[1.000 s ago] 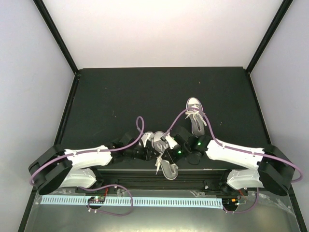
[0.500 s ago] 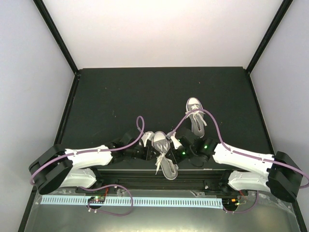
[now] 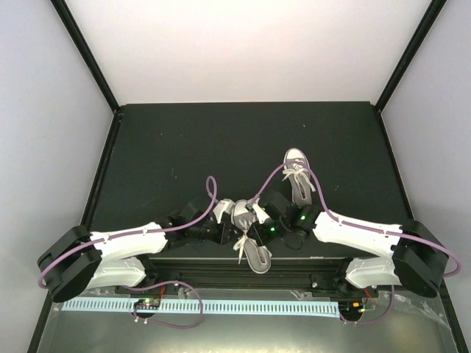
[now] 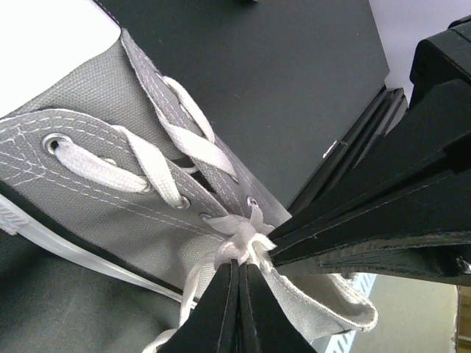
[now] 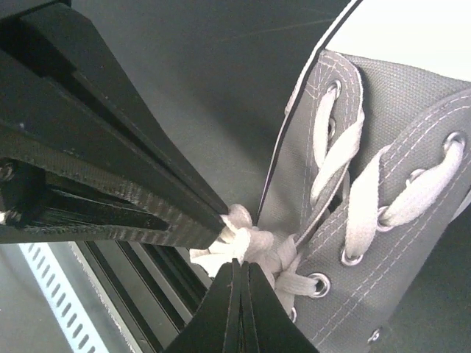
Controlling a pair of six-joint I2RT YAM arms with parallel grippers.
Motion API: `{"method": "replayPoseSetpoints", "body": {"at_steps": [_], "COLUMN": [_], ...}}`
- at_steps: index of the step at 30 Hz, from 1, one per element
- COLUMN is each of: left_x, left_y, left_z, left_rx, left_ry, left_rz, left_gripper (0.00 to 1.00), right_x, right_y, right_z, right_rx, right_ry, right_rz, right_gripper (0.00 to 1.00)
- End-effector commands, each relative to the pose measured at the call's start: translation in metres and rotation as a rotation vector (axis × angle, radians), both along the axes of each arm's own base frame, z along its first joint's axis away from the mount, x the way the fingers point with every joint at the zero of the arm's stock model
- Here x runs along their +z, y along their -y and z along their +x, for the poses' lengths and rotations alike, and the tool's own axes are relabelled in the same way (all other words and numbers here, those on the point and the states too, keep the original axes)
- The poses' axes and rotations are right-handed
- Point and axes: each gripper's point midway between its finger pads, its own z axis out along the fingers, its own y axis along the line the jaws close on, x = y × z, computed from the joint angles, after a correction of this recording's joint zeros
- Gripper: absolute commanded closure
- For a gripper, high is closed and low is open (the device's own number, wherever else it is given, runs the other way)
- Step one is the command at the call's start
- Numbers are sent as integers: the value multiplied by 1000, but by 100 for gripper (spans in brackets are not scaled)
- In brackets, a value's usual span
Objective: Tie the shoes
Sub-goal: Cross the shoelace with the shoelace.
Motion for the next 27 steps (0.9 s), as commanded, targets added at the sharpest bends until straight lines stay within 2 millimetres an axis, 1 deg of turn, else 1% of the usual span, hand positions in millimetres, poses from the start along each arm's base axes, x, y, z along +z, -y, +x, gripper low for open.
{"method": "replayPoseSetpoints", "body": {"at_steps": [1, 4, 11, 18, 27], "left_x": [9, 7, 4, 6, 10], "left_y": [0, -1, 0, 4, 6], "left_z": [4, 4, 8, 8, 6], "left_rx": [1, 4, 20, 10, -17], "left_ry": [40, 34, 25, 29, 49], "left_rz": [5, 12, 19, 3, -9], "left_gripper": [98, 98, 99, 98, 98], "right_x": [9, 8, 6, -2, -4], "right_y": [-11, -13, -17, -15, -18], "right_z": [4, 2, -13, -10, -4], "right_rx": [29, 45, 124, 112, 85], "right_ry": [36, 26, -22, -26, -20], "right_rz": [26, 30, 59, 25, 19], "right_gripper": [98, 98, 98, 98, 98]}}
